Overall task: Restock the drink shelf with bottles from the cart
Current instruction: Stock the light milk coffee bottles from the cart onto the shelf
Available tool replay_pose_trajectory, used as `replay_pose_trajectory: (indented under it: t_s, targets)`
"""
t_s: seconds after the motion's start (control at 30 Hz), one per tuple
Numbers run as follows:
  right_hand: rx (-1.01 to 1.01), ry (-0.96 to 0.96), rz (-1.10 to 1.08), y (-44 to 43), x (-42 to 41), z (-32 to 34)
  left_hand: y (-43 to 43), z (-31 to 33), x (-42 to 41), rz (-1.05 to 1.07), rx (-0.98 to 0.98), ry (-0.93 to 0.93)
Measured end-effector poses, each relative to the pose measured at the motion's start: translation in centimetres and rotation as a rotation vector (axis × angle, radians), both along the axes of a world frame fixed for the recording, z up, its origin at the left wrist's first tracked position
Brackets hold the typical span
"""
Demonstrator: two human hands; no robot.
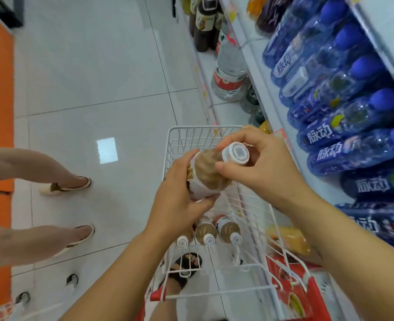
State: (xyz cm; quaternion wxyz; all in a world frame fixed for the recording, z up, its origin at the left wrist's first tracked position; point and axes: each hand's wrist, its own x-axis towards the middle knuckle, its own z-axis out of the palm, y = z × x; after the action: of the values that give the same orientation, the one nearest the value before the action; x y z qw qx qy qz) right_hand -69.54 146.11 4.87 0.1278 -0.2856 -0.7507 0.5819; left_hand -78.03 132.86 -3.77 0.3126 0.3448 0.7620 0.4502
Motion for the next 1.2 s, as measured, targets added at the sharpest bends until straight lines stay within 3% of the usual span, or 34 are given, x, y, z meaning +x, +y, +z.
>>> replay_pose_trajectory:
  t_s: [0.07, 0.13, 0.3, 0.37, 0.53, 0.63, 0.73, 0.87, 1.2]
  targets:
    - [-0.231, 0.072, -0.046, 1.0, -0.9, -0.7, 0.0, 0.2, -0.6, 0.079, 0.030, 0.000]
    - [-0.315, 0.021, -0.125, 2.6, -1.6, -3.7, -0.1, 0.1, -1.0, 0.182, 0.025, -0.083]
    - [0.135, -0.657, 0.006, 4.0, -1.7, -17.0, -1.7, -1.7, -2.1, 0.322, 0.003, -0.188]
    - [0.225, -0.781, 0.061, 3.4, -1.9, -20.8, -2.2, -2.4, -2.3, 0.332, -0.001, -0.195]
    - [0.385, -0.748, -0.043, 2.3, -1.6, -24.5, -2.8, -3.6, -2.0, 0.318, 0.009, -0.193]
    - [0.284, -0.696, -0.106, 1.5, 0.5, -23.9, -2.8, -2.8, -1.3, 0.298, 0.020, -0.195]
    - [0.198, -0.616, -0.166, 0.7, 2.4, -20.1, -2.6, -0.7, -0.1, 0.262, 0.039, -0.194]
    - [0.200, -0.524, -0.230, 0.0, 5.5, -10.0, -1.0, 5.0, 2.2, 0.192, 0.119, -0.186]
    - [0.566, -0.152, -0.643, -2.0, 14.8, 21.0, 4.5, 29.2, 9.3, -0.143, 0.652, -0.096]
